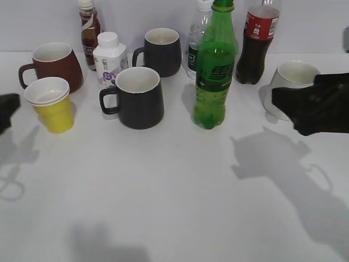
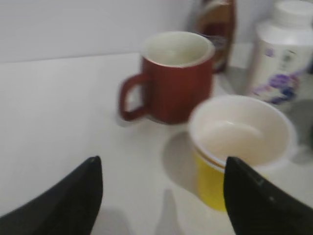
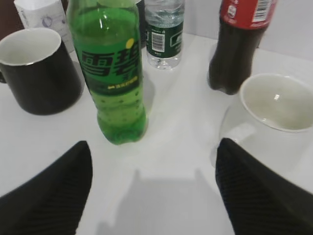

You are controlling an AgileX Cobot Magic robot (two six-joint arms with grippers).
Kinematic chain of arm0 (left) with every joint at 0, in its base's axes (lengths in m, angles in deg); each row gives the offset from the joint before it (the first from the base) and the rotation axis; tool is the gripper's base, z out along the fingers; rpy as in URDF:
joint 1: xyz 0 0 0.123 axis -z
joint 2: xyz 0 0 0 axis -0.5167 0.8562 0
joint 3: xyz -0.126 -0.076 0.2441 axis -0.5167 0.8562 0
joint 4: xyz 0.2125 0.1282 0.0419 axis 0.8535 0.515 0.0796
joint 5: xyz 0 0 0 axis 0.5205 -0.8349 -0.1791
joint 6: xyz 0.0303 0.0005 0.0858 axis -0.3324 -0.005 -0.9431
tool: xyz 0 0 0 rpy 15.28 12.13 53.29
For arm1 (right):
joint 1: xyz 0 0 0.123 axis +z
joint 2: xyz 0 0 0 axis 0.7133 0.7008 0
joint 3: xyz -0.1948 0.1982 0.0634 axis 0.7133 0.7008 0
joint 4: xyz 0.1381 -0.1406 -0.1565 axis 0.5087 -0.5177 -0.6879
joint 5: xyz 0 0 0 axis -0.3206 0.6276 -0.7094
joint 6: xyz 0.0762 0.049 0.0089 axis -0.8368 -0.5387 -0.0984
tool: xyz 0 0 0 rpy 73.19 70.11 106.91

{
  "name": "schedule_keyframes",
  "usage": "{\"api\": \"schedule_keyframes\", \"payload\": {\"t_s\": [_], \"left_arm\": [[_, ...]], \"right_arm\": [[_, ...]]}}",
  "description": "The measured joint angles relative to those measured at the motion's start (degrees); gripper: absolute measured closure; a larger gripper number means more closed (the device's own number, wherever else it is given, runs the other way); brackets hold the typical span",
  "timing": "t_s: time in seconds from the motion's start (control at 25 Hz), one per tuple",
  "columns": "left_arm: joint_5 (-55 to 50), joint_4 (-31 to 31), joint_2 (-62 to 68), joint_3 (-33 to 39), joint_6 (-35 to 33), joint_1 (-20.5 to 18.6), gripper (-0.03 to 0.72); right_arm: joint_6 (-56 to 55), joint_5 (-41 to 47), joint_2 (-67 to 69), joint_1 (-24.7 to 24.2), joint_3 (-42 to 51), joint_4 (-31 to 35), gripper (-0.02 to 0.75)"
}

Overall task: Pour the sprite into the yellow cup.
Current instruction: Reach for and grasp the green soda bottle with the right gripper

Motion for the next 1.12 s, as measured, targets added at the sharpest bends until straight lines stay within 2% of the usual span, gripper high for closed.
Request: {"api": "schedule_keyframes", "payload": {"t_s": [0.12, 0.28, 0.64, 0.84, 1.12], "left_arm": [[0.2, -0.7, 0.2, 2.2, 0.0, 4.3, 0.099], [2.8, -2.0, 1.9, 4.5, 0.0, 7.0, 0.099], [23.8, -1.8, 17.0, 4.8, 0.0, 7.1, 0.099], [32.0, 0.0, 25.3, 2.9, 0.6, 7.1, 0.099], [33.7, 0.5, 34.1, -4.3, 0.9, 7.1, 0.099]], "right_arm": [[-1.1, -6.2, 4.0, 2.5, 0.0, -0.9, 0.15], [-4.9, -10.6, 8.1, 3.5, -0.3, -2.3, 0.15], [-21.9, -16.1, 12.8, 3.6, -2.9, -20.4, 0.15], [-23.5, -17.8, 12.8, 3.6, -2.9, -22.1, 0.15], [-23.6, -18.2, 12.8, 3.6, -2.9, -22.4, 0.15]]}}
